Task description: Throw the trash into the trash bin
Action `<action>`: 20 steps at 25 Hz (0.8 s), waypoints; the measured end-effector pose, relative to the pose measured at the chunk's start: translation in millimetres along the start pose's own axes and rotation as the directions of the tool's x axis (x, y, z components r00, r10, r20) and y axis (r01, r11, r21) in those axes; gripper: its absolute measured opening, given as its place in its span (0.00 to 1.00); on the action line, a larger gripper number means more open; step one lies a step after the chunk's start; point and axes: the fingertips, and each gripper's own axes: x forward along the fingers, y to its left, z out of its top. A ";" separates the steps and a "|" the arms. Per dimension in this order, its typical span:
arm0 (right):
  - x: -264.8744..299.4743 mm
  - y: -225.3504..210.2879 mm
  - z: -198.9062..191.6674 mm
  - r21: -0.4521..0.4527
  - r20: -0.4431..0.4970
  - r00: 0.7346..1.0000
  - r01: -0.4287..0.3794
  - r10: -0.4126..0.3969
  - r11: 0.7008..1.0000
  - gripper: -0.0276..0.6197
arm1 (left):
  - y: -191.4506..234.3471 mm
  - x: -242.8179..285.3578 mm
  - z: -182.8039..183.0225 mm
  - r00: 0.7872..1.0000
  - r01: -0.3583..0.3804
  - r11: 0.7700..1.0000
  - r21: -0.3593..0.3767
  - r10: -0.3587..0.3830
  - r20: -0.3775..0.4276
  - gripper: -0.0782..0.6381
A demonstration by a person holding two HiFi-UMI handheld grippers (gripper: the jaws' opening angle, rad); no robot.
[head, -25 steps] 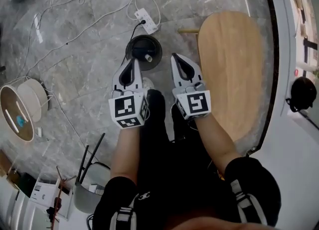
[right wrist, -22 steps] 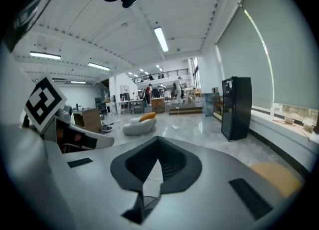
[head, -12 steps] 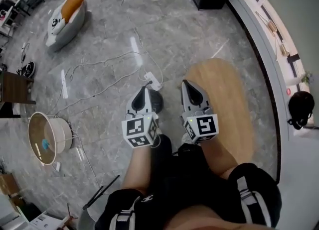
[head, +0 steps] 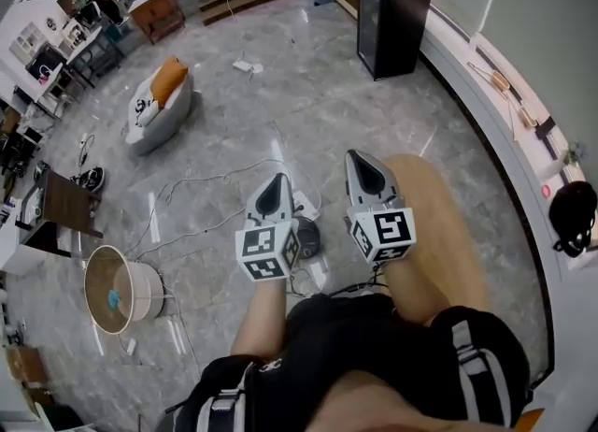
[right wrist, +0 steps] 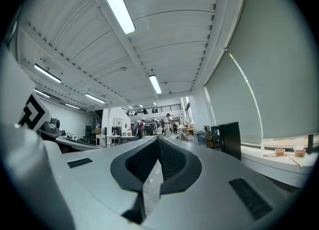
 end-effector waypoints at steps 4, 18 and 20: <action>-3.3 -5.6 18.5 -0.003 0.021 0.999 -0.028 0.028 1.000 0.06 | -14.7 -3.4 25.5 0.999 -0.011 0.999 0.038 0.009 0.044 0.13; -15.7 3.4 13.9 -0.009 0.015 0.997 -0.076 0.076 0.997 0.06 | -25.0 -9.4 24.3 0.998 -0.037 0.998 0.046 0.035 0.047 0.13; -16.9 5.8 13.0 -0.009 0.015 0.996 -0.084 0.084 0.996 0.06 | -23.9 -12.3 22.3 0.998 -0.040 0.999 0.031 0.039 0.045 0.13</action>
